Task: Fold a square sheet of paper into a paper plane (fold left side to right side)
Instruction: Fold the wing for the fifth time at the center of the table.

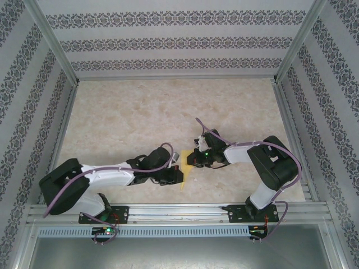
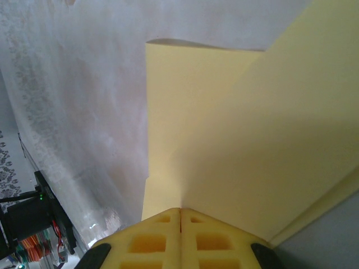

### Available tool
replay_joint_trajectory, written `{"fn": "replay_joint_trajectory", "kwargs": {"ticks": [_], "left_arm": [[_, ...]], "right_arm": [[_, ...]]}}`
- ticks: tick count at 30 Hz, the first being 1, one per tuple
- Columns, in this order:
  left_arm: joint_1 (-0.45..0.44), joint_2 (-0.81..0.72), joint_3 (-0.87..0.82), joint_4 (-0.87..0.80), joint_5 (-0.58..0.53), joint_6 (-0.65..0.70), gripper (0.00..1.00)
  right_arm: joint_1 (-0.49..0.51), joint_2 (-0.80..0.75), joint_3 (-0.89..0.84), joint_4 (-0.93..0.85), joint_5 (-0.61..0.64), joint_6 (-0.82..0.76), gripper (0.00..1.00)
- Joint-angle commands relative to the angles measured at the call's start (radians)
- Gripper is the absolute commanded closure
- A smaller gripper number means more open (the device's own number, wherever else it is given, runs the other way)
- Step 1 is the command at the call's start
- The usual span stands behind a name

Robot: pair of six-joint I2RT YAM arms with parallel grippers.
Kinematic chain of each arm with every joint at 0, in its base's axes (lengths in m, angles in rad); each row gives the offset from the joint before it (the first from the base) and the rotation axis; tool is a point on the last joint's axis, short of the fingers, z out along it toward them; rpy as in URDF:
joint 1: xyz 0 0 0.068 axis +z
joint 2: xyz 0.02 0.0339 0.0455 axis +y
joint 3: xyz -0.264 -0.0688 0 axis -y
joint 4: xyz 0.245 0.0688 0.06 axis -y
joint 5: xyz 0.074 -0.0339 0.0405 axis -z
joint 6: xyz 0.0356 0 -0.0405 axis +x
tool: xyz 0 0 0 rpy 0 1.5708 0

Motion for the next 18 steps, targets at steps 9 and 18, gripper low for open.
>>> {"fn": "replay_joint_trajectory", "kwargs": {"ticks": [9,18], "left_arm": [[0.029,0.199,0.062,0.086,-0.036,0.058,0.99],[0.032,0.199,-0.055,0.137,-0.086,-0.001,0.99]], "right_arm": [[0.008,0.077,-0.045,-0.133,0.167,-0.034,1.0],[0.005,0.018,-0.005,-0.107,0.104,-0.023,1.0]]}}
